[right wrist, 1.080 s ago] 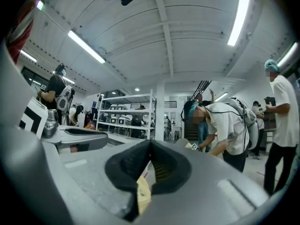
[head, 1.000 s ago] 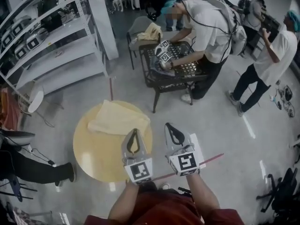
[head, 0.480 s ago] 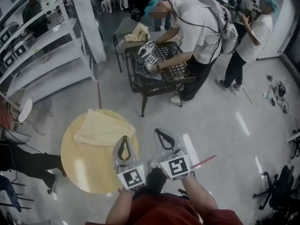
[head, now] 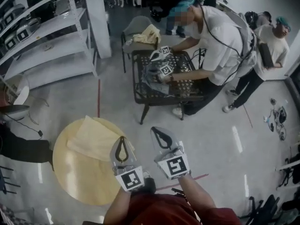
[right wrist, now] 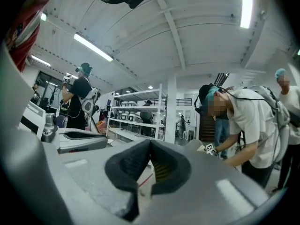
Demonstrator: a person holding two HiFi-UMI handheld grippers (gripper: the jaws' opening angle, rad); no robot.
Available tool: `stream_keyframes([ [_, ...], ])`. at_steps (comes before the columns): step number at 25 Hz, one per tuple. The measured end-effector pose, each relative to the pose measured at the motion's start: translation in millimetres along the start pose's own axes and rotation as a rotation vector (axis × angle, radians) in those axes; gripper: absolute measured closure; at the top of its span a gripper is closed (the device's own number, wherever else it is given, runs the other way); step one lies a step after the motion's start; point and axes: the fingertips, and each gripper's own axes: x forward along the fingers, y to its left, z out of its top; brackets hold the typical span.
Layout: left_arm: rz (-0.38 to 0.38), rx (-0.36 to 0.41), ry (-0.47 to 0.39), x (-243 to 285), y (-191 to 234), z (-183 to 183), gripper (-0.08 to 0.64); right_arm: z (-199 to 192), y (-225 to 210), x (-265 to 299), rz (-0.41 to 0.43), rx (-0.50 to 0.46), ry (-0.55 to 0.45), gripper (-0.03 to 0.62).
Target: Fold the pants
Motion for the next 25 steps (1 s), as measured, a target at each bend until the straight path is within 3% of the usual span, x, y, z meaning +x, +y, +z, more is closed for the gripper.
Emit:
stream_keyframes([
  [3, 0.069, -0.005, -0.001, 15.6, 21.0, 1.0, 0.554, -1.2, 6.3, 34.4, 0.070, 0.003, 0.003, 0.591],
  [8, 0.254, 0.014, 0.022, 17.7, 68.3, -7.2, 0.554, -8.3, 44.4, 85.3, 0.268, 0.005, -0.001, 0.591],
  [15, 0.477, 0.076, 0.113, 1.6, 113.6, -21.3, 0.554, -9.8, 80.9, 133.2, 0.501, 0.024, -0.011, 0.591],
  [20, 0.648, 0.098, 0.122, -16.3, 118.3, -22.5, 0.554, -15.9, 91.4, 144.6, 0.662, 0.022, -0.029, 0.591],
  [25, 0.814, 0.110, 0.149, -41.5, 96.5, -20.1, 0.554, -23.7, 96.6, 132.5, 0.822, 0.045, -0.040, 0.591],
])
